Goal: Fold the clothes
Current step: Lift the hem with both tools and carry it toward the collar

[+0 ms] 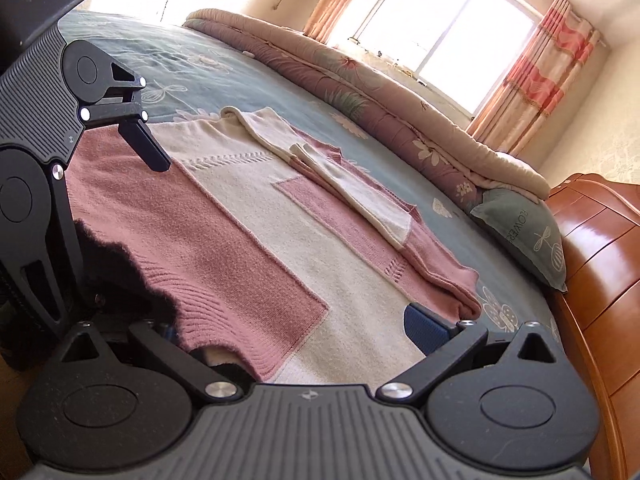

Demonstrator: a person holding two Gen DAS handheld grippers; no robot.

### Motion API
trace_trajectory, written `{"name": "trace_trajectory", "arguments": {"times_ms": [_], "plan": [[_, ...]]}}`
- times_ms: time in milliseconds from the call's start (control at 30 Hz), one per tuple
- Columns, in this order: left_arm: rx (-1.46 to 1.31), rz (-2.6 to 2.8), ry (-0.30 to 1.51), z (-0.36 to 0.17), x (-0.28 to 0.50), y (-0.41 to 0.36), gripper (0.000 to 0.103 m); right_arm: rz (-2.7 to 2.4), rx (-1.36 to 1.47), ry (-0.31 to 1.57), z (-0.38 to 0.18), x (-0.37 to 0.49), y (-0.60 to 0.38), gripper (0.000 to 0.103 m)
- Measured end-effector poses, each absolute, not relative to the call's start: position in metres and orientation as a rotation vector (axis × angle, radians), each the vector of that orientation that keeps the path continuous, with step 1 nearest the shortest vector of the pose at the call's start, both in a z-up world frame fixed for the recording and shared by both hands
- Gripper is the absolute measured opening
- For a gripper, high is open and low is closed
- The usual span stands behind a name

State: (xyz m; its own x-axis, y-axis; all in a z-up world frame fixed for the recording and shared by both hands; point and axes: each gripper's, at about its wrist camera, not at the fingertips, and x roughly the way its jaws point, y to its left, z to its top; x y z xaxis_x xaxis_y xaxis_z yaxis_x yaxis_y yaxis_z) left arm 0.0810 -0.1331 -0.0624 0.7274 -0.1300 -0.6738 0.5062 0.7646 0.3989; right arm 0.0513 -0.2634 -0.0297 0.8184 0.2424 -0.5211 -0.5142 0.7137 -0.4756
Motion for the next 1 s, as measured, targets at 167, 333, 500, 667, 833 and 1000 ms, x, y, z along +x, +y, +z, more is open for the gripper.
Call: {"name": "trace_trajectory", "arguments": {"times_ms": [167, 333, 500, 667, 833, 1000], "plan": [[0.622, -0.362, 0.647, -0.064, 0.078, -0.134, 0.102, 0.391, -0.712, 0.48, -0.05, 0.053, -0.255, 0.103], [0.647, -0.338, 0.655, -0.064, 0.08, -0.125, 0.102, 0.282, -0.783, 0.489, -0.061, 0.056, -0.257, 0.103], [0.742, -0.286, 0.633, -0.068, 0.069, -0.106, 0.102, 0.208, -0.915, 0.486, -0.067, 0.052, -0.281, 0.103], [0.792, -0.249, 0.614, -0.07, 0.064, -0.097, 0.102, 0.177, -0.977, 0.483, -0.07, 0.053, -0.291, 0.103], [0.82, -0.256, 0.575, -0.075, 0.075, -0.118, 0.102, 0.182, -0.983, 0.478, -0.071, 0.059, -0.287, 0.103], [0.904, -0.248, 0.548, -0.079, 0.074, -0.117, 0.102, 0.181, -0.994, 0.468, -0.073, 0.063, -0.29, 0.103]]}}
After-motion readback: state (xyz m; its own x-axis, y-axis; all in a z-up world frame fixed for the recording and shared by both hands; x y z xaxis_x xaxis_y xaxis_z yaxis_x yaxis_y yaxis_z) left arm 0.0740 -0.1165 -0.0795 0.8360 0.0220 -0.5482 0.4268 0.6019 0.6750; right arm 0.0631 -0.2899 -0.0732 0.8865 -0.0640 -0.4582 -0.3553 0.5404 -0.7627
